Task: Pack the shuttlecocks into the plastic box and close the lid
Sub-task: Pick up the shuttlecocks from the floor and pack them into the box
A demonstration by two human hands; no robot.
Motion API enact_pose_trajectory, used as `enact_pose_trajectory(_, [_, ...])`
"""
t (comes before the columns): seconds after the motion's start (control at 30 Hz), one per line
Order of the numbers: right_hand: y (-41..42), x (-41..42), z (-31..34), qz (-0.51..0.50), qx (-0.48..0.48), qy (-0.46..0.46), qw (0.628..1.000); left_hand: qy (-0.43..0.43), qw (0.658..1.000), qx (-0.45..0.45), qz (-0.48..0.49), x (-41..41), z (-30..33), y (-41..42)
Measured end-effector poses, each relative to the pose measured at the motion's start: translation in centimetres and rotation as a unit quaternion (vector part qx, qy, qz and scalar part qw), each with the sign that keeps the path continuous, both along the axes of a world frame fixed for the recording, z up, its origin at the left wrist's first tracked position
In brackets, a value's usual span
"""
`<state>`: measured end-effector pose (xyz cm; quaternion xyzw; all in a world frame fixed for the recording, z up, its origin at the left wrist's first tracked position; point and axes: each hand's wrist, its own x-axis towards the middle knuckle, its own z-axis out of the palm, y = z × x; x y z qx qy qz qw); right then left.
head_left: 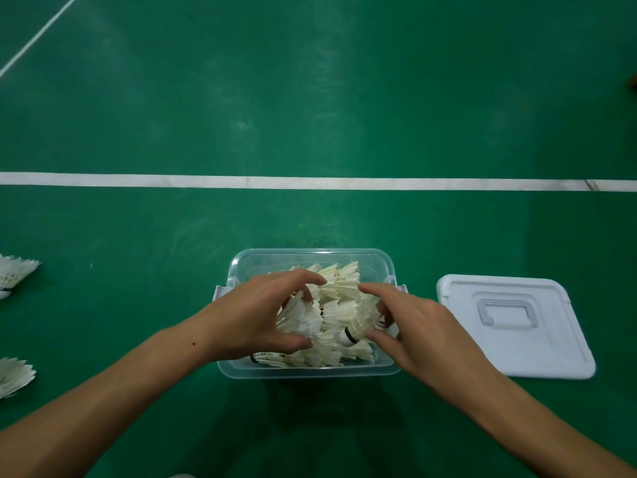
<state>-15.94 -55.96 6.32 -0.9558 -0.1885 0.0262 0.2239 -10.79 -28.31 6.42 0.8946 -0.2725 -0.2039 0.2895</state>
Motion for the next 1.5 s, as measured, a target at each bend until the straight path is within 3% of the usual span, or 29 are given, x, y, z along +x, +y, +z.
enact_pose_trajectory(0.23, [1.3,-0.3,-1.5,-0.002,-0.063,0.073,0.995,-0.002,1.0,-0.008,0.01,-0.4,-0.8,0.1])
enact_pose_trajectory(0.57, [3.0,0.7,-3.1,-0.095,0.066,0.235,0.965,-0.021,0.999,-0.004,0.025,-1.1,-1.5,1.6])
enact_pose_trajectory(0.9, [4.3,1.9,-3.3,-0.09,0.05,0.327,0.939,-0.02,0.999,-0.013,0.047,-0.6,-1.4,1.5])
enact_pose_trajectory(1.13, [1.6,2.8,0.7,-0.088,0.033,0.292,0.952,-0.019,0.997,-0.042,0.059,-0.5,-1.4,0.7])
enact_pose_trajectory(1.27, [0.9,3.2,2.6,-0.107,0.145,0.273,0.945,-0.031,0.996,-0.057,0.055,-0.3,-1.6,-0.7])
enact_pose_trajectory(1.37, [1.8,2.9,3.6,-0.118,0.276,0.284,0.91,-0.042,0.995,-0.069,0.053,-0.1,-1.9,-2.0])
enact_pose_trajectory(1.5, [2.6,2.2,3.0,-0.131,0.31,0.277,0.9,-0.062,0.992,-0.095,0.053,0.3,-2.4,-3.7])
